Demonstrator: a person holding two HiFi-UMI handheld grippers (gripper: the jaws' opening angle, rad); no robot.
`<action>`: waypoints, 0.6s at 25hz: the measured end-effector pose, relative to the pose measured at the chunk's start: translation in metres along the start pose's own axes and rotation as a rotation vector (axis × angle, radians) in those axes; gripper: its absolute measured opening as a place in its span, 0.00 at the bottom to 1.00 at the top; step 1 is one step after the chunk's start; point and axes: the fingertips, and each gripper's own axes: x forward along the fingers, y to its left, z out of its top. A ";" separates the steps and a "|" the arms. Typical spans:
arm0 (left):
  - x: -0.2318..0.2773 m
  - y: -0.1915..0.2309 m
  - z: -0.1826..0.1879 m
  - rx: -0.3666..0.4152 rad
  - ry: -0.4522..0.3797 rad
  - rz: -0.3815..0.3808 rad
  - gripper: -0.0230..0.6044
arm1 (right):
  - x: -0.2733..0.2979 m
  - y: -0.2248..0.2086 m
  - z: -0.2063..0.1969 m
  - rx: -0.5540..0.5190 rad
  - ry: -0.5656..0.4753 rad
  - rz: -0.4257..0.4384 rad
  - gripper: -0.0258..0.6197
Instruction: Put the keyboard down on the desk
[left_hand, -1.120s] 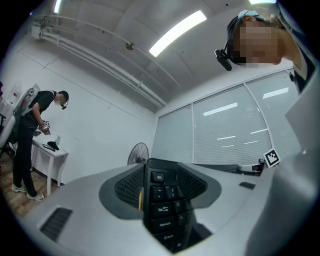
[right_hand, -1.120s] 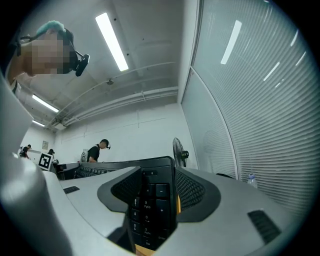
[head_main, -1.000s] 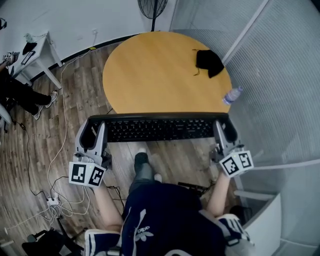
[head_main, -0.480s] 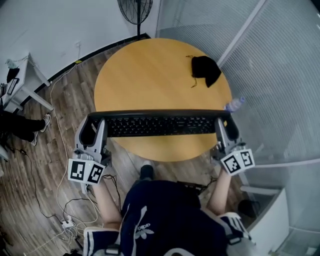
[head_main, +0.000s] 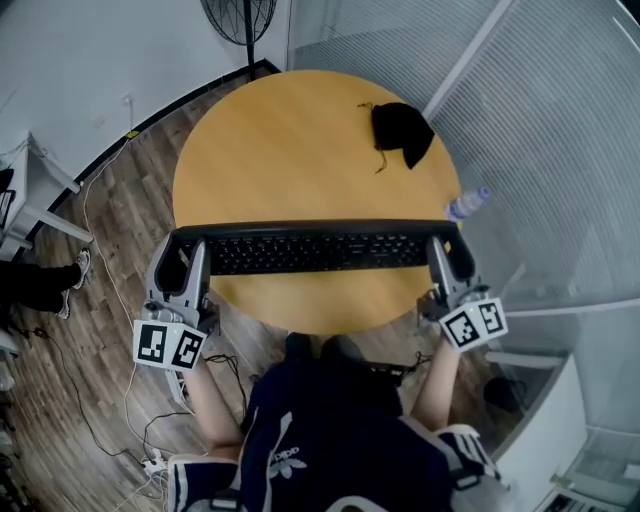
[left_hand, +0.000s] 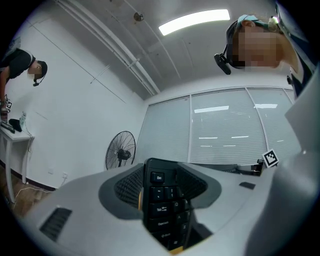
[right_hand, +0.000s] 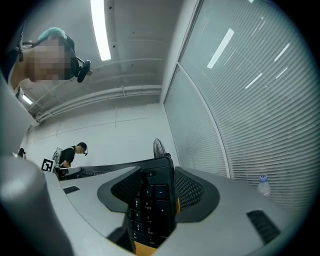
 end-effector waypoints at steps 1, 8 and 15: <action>0.001 0.001 -0.001 -0.003 0.005 -0.003 0.35 | 0.000 0.001 0.000 0.000 0.001 -0.002 0.35; 0.002 0.002 -0.004 -0.016 0.033 -0.011 0.35 | -0.003 -0.001 -0.002 0.017 0.011 -0.024 0.35; 0.001 -0.001 -0.007 -0.013 0.046 -0.004 0.35 | -0.004 -0.004 -0.008 0.024 0.026 -0.012 0.35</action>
